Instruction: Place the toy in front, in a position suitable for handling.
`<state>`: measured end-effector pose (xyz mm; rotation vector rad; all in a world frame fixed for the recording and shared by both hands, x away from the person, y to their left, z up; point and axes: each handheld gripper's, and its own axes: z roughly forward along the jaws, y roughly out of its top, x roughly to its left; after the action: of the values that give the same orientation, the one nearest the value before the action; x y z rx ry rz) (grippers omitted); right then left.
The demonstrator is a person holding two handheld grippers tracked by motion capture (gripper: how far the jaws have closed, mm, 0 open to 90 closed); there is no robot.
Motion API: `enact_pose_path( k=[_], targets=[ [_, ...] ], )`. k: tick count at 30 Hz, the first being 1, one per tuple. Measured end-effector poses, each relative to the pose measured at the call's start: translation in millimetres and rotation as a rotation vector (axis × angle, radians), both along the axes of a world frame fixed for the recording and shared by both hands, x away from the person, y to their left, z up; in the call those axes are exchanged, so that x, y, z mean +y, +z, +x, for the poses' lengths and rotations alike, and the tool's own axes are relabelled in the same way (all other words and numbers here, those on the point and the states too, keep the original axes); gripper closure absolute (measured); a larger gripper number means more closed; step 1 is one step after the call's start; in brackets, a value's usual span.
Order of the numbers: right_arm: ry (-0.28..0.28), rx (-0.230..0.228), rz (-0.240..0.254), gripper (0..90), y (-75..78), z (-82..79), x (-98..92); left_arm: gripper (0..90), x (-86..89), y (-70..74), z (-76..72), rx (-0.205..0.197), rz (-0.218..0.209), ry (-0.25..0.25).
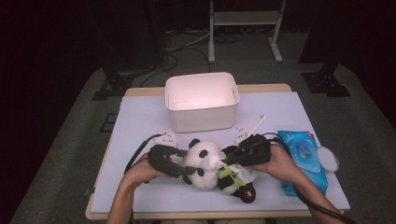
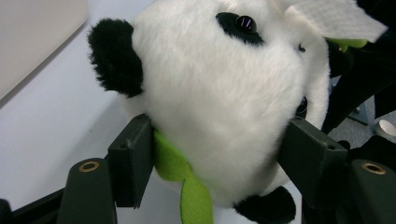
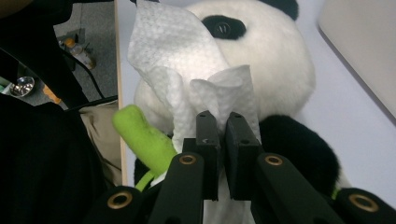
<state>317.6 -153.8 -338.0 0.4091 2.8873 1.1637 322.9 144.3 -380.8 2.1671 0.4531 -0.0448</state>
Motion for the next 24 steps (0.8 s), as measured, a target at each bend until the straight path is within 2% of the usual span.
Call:
enact_pose_path(
  k=[2, 10, 14, 17, 24],
  targets=[
    [-0.004, -0.002, 0.009, 84.3, -3.0, -1.2, -7.8, 28.1, -1.0, 0.8, -0.6, -0.003, -0.002, -0.005],
    [-0.008, 0.003, 0.035, 84.3, -7.2, -5.4, -17.5, 18.4, -3.0, 5.6, -2.7, -0.013, 0.003, 0.001],
    [-0.003, 0.009, 0.035, 84.3, -7.6, -5.8, -17.3, 18.7, -6.2, 1.4, -2.4, -0.002, 0.001, -0.015],
    [-0.01, -0.001, 0.031, 84.3, -6.1, -5.6, -14.5, 24.1, -8.1, 3.3, -3.6, -0.004, 0.008, -0.022],
    [-0.002, -0.034, 0.048, 84.4, 10.4, -0.1, 0.6, 26.6, -11.8, 10.0, -8.0, -0.029, 0.009, -0.022]
  ],
)
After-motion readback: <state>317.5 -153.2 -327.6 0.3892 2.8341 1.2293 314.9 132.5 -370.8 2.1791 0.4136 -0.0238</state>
